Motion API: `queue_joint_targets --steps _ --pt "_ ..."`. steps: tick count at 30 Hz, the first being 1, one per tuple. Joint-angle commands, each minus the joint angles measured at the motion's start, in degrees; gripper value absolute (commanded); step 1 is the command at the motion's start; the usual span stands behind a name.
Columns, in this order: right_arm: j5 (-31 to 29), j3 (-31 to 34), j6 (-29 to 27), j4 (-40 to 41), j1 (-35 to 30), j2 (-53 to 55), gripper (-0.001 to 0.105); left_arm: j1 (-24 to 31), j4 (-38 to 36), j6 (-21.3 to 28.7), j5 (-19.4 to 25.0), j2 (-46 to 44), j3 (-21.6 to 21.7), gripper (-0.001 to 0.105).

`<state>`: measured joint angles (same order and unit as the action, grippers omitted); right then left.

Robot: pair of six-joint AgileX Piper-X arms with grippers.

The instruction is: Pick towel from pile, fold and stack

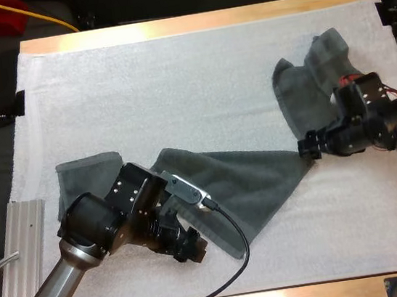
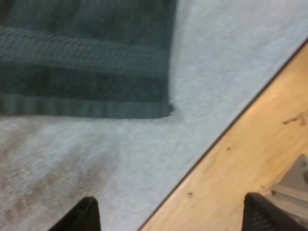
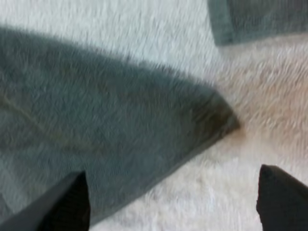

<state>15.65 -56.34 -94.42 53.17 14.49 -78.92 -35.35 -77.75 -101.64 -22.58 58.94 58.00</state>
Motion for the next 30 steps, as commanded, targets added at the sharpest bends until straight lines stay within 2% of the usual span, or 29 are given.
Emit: queue_joint_targets --steps 1,5,9,13,16,24,30 --pt "2.07 -0.08 -0.9 -1.52 -1.19 -1.28 0.07 -0.94 0.48 -0.36 -1.33 -0.39 0.05 0.06" --pt "5.17 -0.08 -0.98 -4.18 -2.34 -4.4 0.07 -5.52 1.51 -2.46 -1.36 -0.39 0.05 0.06" --pt "7.11 -0.08 -1.21 -6.74 -2.33 -8.22 0.07 -12.37 5.97 -6.98 -1.09 -0.39 0.05 0.06" --pt "7.68 -0.08 -1.39 -8.44 -2.33 -11.85 0.07 -17.53 8.92 -11.04 4.06 -0.29 0.05 0.06" --pt "7.68 -0.08 -1.84 -9.42 -2.33 -13.84 0.07 -18.97 8.98 -11.86 6.4 -0.22 -0.2 0.06" --pt "7.49 -0.08 -1.91 -11.47 -2.33 -17.55 0.07 -18.93 8.93 -12.95 6.29 -0.22 -2.54 0.06" --pt "6.77 -0.08 -3.57 -10.81 -2.33 -19.61 0.07 -18.93 8.93 -12.94 6.06 -0.22 -2.67 0.06"
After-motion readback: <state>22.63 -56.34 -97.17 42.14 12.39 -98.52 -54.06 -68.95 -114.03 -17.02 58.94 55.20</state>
